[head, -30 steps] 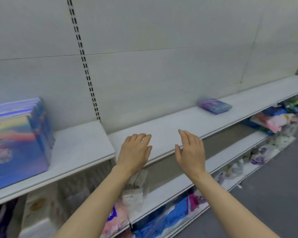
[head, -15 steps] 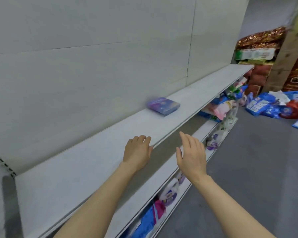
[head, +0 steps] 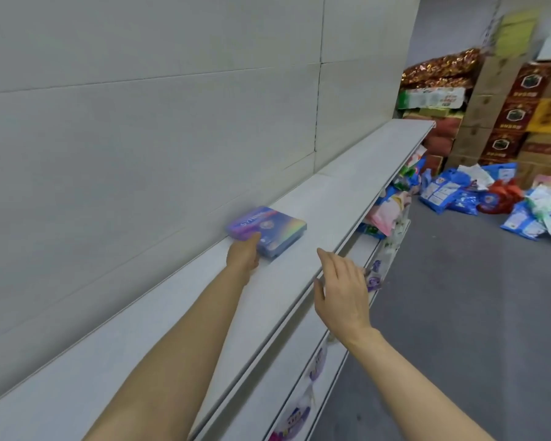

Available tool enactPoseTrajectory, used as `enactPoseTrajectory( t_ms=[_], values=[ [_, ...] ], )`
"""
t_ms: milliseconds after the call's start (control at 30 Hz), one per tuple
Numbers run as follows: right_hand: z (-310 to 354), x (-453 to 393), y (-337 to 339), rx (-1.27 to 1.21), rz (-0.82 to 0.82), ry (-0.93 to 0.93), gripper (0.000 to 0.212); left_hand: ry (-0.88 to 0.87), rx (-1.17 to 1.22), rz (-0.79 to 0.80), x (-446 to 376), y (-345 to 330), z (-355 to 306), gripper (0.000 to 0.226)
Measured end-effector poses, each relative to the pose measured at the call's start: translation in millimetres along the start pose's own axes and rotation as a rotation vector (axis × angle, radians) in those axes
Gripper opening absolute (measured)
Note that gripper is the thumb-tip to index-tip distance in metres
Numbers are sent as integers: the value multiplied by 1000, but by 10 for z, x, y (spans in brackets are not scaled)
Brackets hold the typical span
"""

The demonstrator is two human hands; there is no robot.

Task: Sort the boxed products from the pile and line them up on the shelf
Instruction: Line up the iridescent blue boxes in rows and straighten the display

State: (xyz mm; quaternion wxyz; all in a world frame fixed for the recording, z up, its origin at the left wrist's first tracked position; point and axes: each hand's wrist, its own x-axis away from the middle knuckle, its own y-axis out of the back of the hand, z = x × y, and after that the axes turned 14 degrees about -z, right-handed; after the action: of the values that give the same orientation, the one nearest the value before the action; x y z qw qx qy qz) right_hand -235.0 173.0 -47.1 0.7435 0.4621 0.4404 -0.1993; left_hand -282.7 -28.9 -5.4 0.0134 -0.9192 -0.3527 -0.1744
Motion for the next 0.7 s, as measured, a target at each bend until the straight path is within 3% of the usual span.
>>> enactPoseTrajectory(
  t_ms=[333, 467, 600, 700],
  values=[
    [-310, -239, -606, -25, 108, 26, 58, 220, 268, -16, -251, -231, -77, 30],
    [-270, -454, -993, -92, 245, 25, 57, 123, 272, -169, -112, 153, -45, 8],
    [-102, -608, -1484, -170, 398, 100, 41, 36, 360, -339, -34, 617, 15, 14],
    [-25, -525, -1677, -207, 459, 60, 49, 17, 443, -473, -22, 876, -35, 22]
  ],
)
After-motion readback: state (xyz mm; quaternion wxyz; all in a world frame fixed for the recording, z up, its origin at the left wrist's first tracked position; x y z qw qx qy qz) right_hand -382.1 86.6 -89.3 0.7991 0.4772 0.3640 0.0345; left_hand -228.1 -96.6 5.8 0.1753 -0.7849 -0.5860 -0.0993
